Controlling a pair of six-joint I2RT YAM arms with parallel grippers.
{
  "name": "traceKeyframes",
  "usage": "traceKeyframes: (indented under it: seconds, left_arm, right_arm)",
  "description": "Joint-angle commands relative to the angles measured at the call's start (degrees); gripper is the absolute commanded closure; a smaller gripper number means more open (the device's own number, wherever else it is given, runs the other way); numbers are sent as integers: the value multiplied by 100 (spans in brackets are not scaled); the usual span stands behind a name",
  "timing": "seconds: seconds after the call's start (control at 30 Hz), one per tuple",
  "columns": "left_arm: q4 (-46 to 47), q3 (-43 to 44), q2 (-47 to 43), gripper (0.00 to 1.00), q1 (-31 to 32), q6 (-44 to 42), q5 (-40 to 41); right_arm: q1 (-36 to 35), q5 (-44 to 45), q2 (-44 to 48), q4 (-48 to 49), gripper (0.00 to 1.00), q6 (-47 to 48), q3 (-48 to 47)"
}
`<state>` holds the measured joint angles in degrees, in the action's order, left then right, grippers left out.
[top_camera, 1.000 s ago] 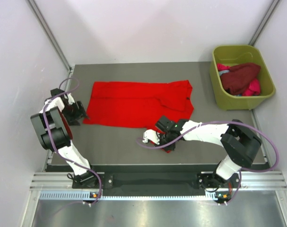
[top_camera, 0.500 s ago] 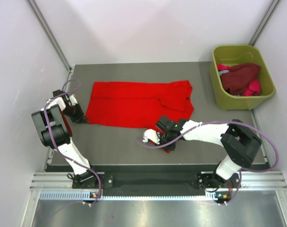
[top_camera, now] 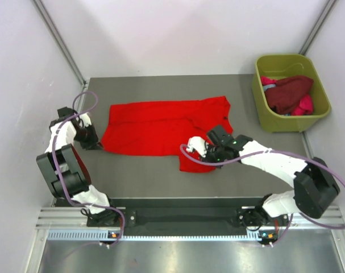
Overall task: Fold and stack the t-shirts
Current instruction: Fold the tshirt
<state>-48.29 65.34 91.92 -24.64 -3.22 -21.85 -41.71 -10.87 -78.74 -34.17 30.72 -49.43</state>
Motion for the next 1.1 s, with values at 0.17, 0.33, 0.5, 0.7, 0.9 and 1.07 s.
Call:
traceKeyframes:
  seconds: [0.17,0.33,0.5,0.7,0.9,1.07]
  left_arm:
    - [-128,408,-17,100,-14,-65,-39]
    - [-145,1005,466,100,-5,-38,-197]
    - [-58,1498,1028,100,21,128,-442]
    - [-119,2306,1749,100,398,68,-549]
    - [-145,3071,2303,100,750,287,-654]
    - [-251,4082,2857,100,961,270,-427]
  right_arm:
    - [444,-91,500,-177,100,-66,-567]
    - [690,50,228,-81,100,127,-1216]
    - [1025,155,-272,121,100,206,-1815]
    - [1279,244,-940,429,100,224,-2438]
    - [1587,340,-1397,578,100,180,-3045]
    - [1824,393,-1820,745,100,119,-3546]
